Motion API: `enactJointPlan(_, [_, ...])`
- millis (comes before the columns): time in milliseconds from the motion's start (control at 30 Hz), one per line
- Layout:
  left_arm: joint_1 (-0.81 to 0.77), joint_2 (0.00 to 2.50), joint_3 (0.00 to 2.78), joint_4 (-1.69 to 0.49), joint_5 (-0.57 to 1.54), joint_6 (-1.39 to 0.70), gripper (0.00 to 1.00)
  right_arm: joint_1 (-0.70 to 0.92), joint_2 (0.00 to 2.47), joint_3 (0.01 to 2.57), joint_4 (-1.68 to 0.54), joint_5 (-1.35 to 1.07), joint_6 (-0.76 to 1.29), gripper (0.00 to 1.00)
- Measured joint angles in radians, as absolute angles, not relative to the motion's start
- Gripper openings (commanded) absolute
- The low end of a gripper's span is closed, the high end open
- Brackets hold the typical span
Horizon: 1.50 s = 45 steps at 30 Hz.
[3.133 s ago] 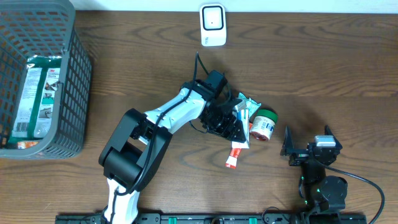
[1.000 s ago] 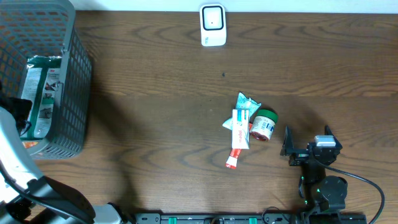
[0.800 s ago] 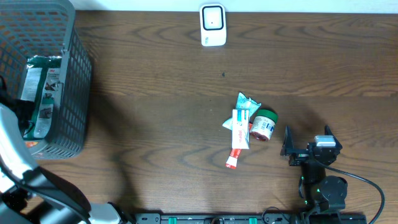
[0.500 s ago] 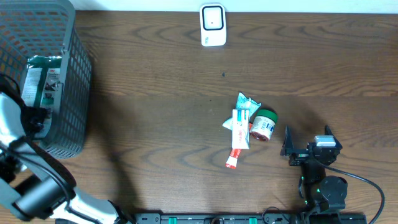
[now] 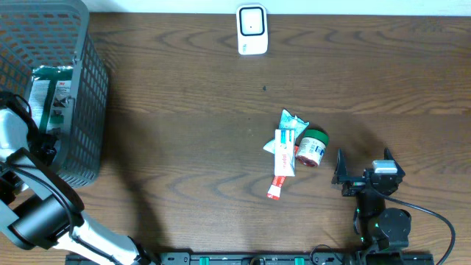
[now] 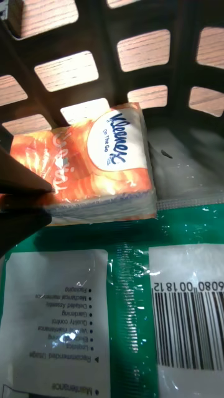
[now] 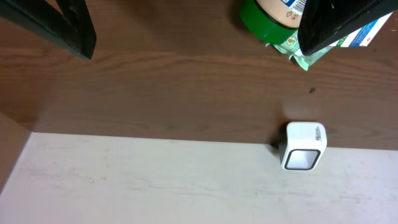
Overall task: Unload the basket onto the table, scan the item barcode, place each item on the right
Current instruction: 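Reach the left gripper back into the basket toward the orange Kleenex pack, then grasp the orange Kleenex pack with the left gripper and lift it out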
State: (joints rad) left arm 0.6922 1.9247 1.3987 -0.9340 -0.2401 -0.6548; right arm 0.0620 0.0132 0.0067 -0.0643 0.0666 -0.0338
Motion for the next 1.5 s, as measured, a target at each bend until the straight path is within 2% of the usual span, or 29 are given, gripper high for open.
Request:
enactJointPlan(100, [0.692, 1.923, 1.399, -0.939, -0.24, -0.654, 0.08, 0.062, 0.013, 0.006, -0.064, 0.067, -0.034, 0.99])
enactJointPlan(133, [0.692, 1.922, 1.399, -0.941, -0.24, -0.654, 0.16, 0.062, 0.013, 0.006, -0.064, 0.067, -0.034, 0.99])
enactJointPlan(167, [0.692, 1.918, 1.399, -0.944, -0.24, -0.654, 0.17, 0.062, 0.013, 0.006, -0.064, 0.067, -0.034, 0.99])
enactJointPlan(233, [0.692, 1.908, 1.399, -0.946, -0.24, -0.654, 0.32, 0.062, 0.013, 0.006, -0.064, 0.066, -0.034, 0.99])
enactJointPlan(267, [0.692, 1.903, 1.399, -0.946, -0.239, -0.658, 0.35, 0.062, 0.013, 0.007, -0.064, 0.067, -0.034, 0.99])
enactJointPlan(567, [0.692, 1.889, 1.352, -0.896, -0.276, -0.655, 0.36, 0.062, 0.013, 0.006, -0.064, 0.067, -0.034, 0.99])
enactJointPlan(600, [0.692, 1.889, 1.337, -0.883, -0.277, -0.655, 0.36, 0.062, 0.013, 0.006, -0.064, 0.067, -0.034, 0.99])
enactJointPlan(633, [0.692, 1.889, 1.324, -0.869, -0.277, -0.654, 0.31, 0.062, 0.013, 0.006, -0.064, 0.067, -0.034, 0.99])
enactJointPlan(700, [0.692, 1.889, 1.298, -0.835, -0.279, -0.657, 0.07, 0.062, 0.013, 0.006, -0.064, 0.067, -0.034, 0.99])
enactJointPlan(900, [0.69, 1.879, 1.291, -0.834, -0.281, -0.654, 0.07, 0.062, 0.013, 0.006, -0.064, 0.067, -0.034, 0.99])
enactJointPlan(1133, [0.691, 1.812, 1.38, -0.964, -0.274, -0.654, 0.07, 0.062, 0.013, 0.006, -0.064, 0.066, -0.034, 0.99])
enactJointPlan(1500, [0.661, 1.407, 1.557, -0.969, -0.256, -0.654, 0.07, 0.062, 0.013, 0.006, -0.064, 0.067, -0.034, 0.99])
